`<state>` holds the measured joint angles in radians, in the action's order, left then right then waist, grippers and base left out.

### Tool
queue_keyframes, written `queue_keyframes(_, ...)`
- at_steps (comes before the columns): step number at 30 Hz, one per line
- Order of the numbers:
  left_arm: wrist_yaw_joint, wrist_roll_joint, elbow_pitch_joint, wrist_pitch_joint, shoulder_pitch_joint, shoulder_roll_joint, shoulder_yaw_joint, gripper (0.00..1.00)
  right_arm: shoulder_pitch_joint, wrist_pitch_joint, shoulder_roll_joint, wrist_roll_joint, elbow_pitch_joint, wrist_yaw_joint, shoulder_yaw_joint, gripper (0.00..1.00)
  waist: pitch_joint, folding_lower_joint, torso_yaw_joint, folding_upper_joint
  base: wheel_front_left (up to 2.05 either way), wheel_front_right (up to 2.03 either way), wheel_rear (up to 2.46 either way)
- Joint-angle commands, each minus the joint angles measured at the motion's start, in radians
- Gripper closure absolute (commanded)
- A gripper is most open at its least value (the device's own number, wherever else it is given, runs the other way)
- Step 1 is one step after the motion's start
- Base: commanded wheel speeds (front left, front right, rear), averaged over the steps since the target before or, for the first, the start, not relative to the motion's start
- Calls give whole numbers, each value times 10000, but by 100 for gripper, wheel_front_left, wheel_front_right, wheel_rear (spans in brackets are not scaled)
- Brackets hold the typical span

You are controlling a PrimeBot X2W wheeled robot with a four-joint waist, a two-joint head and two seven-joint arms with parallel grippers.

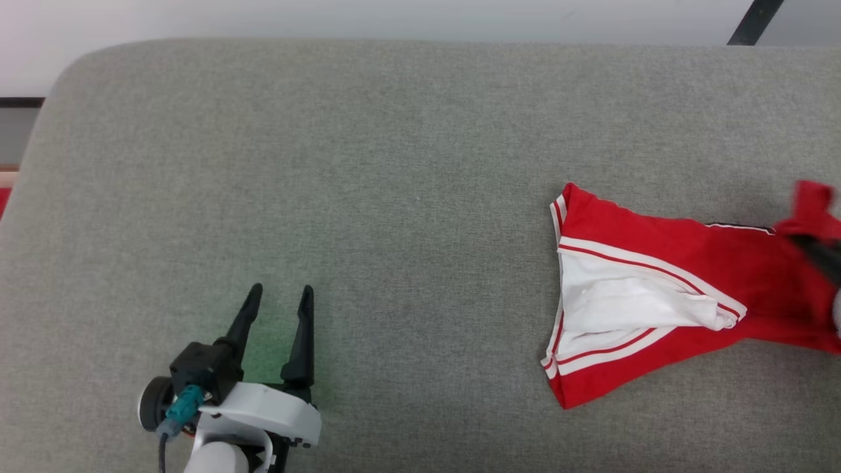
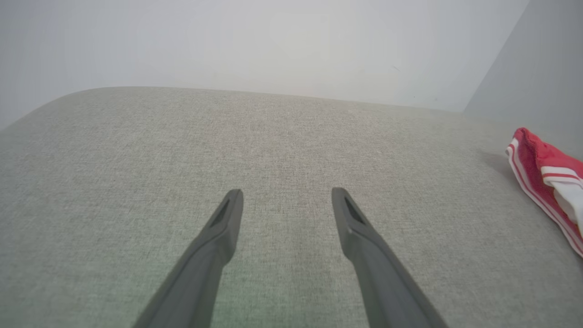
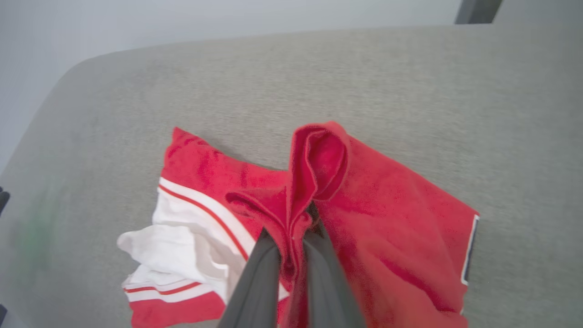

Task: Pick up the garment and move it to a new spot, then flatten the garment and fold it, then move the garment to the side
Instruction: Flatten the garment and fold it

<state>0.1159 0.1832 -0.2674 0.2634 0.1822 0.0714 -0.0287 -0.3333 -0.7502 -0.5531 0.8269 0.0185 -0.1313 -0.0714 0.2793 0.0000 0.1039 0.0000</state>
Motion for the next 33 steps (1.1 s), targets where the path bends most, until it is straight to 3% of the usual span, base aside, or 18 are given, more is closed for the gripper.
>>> queue_keyframes(1, 49, 64, -28, 10, -64, -36, -26, 0, 40, -176, 175, 84, 442, 14, 380, 100, -51, 0, 75, 0, 0, 0, 0)
queue_keyframes(5, 77, 119, -119, 10, -48, -114, -109, 0, -287, -559, 614, 46, 1257, 14, 1339, 100, -116, 0, 288, 0, 0, 0, 0)
queue_keyframes(10, 87, 222, -135, 10, -6, -171, -158, 0, -639, -708, 1081, -111, 1394, 14, 2348, 100, -104, 0, 601, 0, 0, 0, 0)
queue_keyframes(19, 115, 476, -184, 10, 110, -207, -352, 0, -1001, 29, 1492, -480, 367, 14, 3244, 100, 136, 0, 1079, 0, 0, 0, 0)
queue_keyframes(30, -68, 678, -225, 10, 225, -206, -501, 0, -1130, 1239, 1656, -520, -1198, 14, 4256, 100, 158, 0, 1057, 0, 0, 0, 0)
queue_keyframes(31, -64, 646, -236, 10, 216, -204, -469, 0, -1153, 1370, 1701, -429, -1252, 14, 4344, 98, 102, 0, 1010, 0, 0, 0, 0)
queue_keyframes(33, -41, 587, -271, 10, 169, -205, -398, 0, -1254, 1655, 1751, -257, -1349, 14, 4456, 55, -22, 0, 892, 0, 0, 0, 0)
